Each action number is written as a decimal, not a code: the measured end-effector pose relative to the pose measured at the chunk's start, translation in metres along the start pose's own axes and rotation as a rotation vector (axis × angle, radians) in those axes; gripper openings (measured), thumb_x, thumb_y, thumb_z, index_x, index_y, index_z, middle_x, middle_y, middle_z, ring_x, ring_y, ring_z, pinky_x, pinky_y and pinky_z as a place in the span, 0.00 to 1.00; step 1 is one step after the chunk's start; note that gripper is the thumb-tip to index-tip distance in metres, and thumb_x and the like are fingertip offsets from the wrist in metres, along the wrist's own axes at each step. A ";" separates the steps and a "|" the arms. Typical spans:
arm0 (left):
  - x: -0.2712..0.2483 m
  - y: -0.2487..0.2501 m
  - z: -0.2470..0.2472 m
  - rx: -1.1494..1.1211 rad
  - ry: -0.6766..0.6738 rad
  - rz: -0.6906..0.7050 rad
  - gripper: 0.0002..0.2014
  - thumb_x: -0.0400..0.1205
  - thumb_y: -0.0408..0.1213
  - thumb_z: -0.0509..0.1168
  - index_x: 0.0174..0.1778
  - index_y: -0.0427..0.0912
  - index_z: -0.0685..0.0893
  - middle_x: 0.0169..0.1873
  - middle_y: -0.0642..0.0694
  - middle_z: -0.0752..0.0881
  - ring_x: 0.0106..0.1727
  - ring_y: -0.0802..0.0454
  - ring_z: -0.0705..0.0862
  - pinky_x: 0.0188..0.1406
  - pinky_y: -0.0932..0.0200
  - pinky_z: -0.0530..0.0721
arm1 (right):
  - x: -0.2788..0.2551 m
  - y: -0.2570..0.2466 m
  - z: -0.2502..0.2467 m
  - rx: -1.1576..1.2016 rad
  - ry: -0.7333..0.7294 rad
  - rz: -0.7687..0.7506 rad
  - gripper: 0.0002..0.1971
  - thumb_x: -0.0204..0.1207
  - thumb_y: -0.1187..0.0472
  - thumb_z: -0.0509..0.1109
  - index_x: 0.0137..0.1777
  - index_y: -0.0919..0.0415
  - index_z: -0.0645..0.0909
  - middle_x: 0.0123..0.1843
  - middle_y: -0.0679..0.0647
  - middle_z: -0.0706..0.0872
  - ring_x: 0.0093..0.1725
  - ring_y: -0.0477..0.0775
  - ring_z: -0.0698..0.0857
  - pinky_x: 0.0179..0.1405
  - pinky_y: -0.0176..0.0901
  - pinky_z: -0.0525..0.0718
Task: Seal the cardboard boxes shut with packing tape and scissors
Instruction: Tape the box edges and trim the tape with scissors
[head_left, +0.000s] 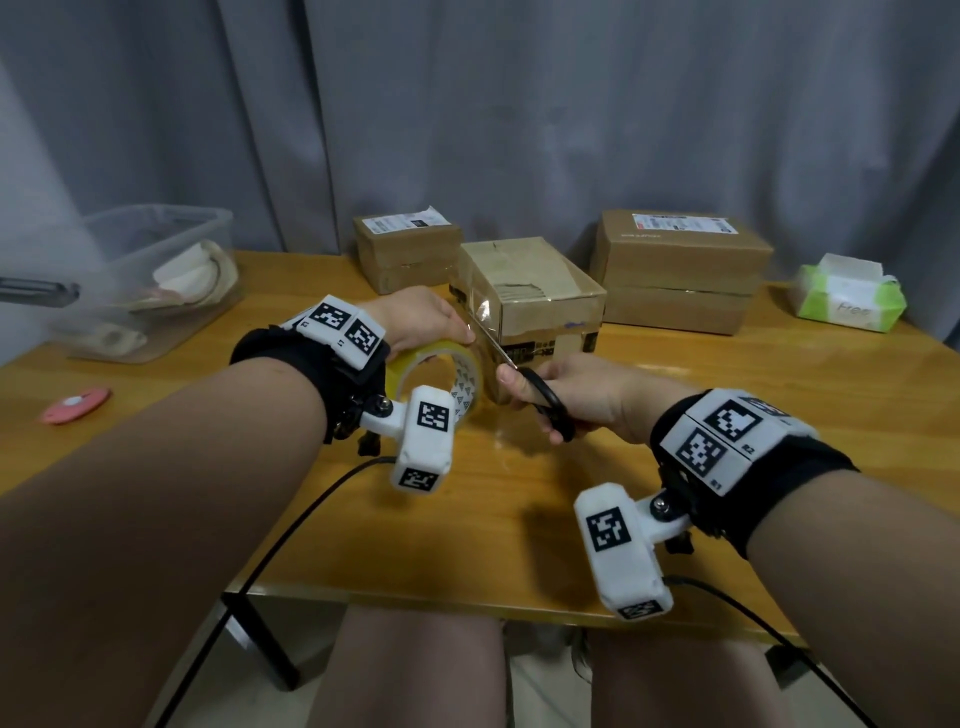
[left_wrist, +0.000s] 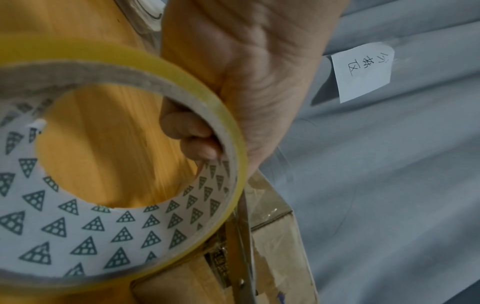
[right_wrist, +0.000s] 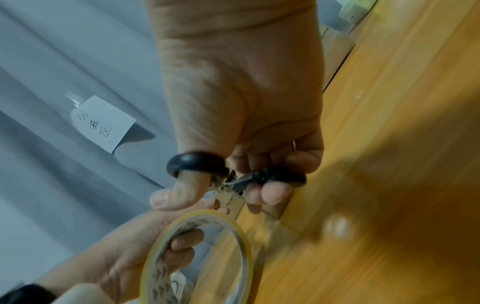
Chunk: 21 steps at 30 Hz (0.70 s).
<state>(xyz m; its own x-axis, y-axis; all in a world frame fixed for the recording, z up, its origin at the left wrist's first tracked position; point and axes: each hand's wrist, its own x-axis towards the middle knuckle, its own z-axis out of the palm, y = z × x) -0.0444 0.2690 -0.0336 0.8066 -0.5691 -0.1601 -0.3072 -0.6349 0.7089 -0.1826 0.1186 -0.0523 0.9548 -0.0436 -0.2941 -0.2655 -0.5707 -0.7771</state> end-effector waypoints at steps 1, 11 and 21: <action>0.000 0.000 0.000 0.006 -0.003 0.000 0.09 0.78 0.43 0.71 0.46 0.41 0.89 0.42 0.43 0.90 0.42 0.50 0.87 0.56 0.52 0.84 | 0.001 0.002 0.001 0.012 0.015 -0.008 0.42 0.61 0.27 0.62 0.58 0.66 0.82 0.32 0.57 0.81 0.31 0.53 0.79 0.33 0.39 0.78; -0.008 0.002 -0.003 0.092 0.015 -0.030 0.11 0.78 0.44 0.71 0.46 0.39 0.89 0.39 0.40 0.89 0.36 0.47 0.84 0.50 0.48 0.85 | 0.012 0.011 0.004 0.004 0.132 0.018 0.26 0.72 0.43 0.73 0.50 0.69 0.82 0.22 0.51 0.79 0.18 0.45 0.76 0.20 0.33 0.78; -0.019 -0.021 -0.002 -0.047 0.276 0.064 0.05 0.81 0.33 0.67 0.40 0.38 0.85 0.48 0.39 0.88 0.46 0.45 0.86 0.47 0.53 0.85 | 0.024 -0.008 -0.001 -0.734 0.139 0.175 0.33 0.71 0.49 0.77 0.70 0.63 0.70 0.62 0.58 0.80 0.60 0.59 0.80 0.52 0.46 0.79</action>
<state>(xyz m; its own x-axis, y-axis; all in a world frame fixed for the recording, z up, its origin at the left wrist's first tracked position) -0.0527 0.2942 -0.0435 0.8951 -0.4395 0.0750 -0.3439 -0.5737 0.7434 -0.1578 0.1212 -0.0527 0.9278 -0.2588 -0.2686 -0.3039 -0.9420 -0.1423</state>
